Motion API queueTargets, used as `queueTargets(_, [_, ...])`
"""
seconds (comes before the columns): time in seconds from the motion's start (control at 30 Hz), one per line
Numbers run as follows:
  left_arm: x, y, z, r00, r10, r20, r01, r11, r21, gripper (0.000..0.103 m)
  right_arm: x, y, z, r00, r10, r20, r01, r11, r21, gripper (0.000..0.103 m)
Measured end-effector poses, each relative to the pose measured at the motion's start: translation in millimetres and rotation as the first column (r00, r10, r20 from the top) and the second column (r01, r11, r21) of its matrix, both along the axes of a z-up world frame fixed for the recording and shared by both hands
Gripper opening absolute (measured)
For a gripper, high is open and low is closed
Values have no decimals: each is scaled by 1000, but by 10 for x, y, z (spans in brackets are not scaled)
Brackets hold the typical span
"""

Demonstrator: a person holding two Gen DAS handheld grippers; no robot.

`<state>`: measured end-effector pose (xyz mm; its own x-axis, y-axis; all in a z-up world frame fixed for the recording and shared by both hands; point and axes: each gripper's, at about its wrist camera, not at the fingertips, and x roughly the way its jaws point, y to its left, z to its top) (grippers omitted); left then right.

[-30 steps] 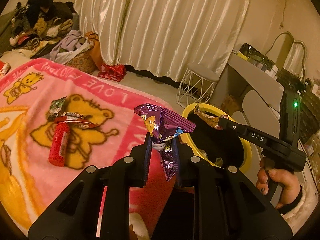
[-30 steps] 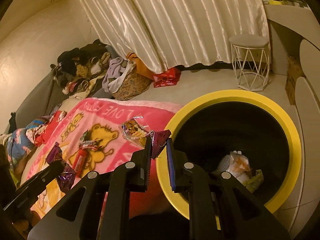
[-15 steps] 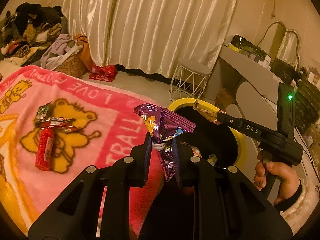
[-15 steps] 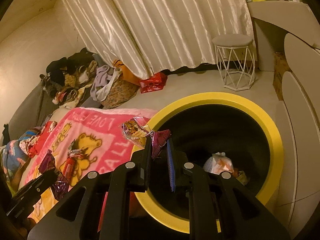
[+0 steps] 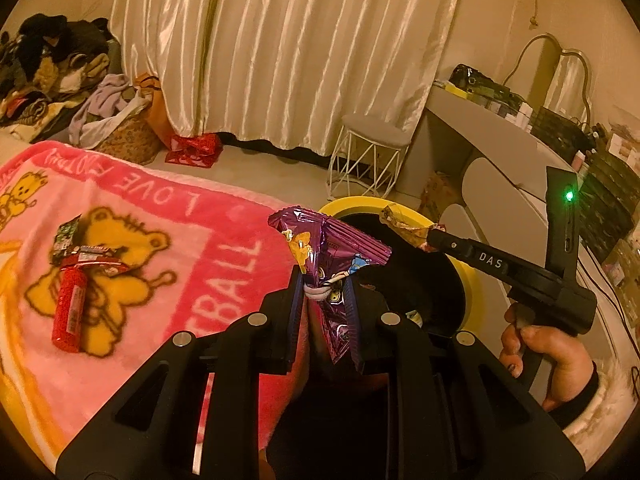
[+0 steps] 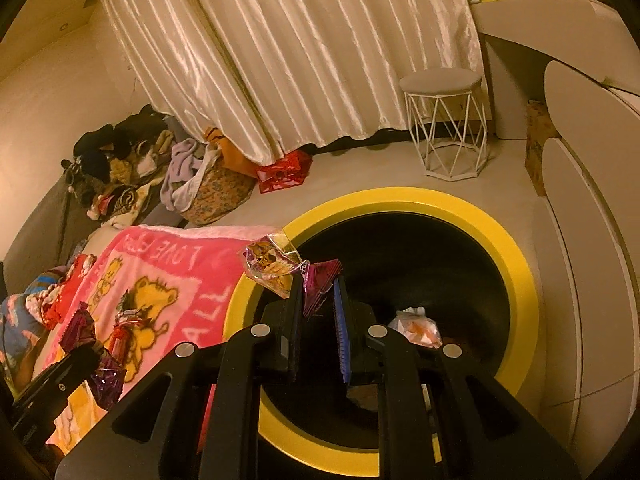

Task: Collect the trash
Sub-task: 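Carry the purple wrapper and red wrapper over the yellow-rimmed bin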

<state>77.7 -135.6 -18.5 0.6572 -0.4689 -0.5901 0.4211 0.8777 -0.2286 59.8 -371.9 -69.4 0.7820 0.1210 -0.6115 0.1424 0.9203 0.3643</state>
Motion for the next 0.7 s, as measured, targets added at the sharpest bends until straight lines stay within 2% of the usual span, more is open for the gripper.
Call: queueTargets(0.7, [136, -461, -152, 997, -80, -22, 81, 996, 31, 15, -34, -365, -183, 989, -143, -49, 139, 988, -70, 15])
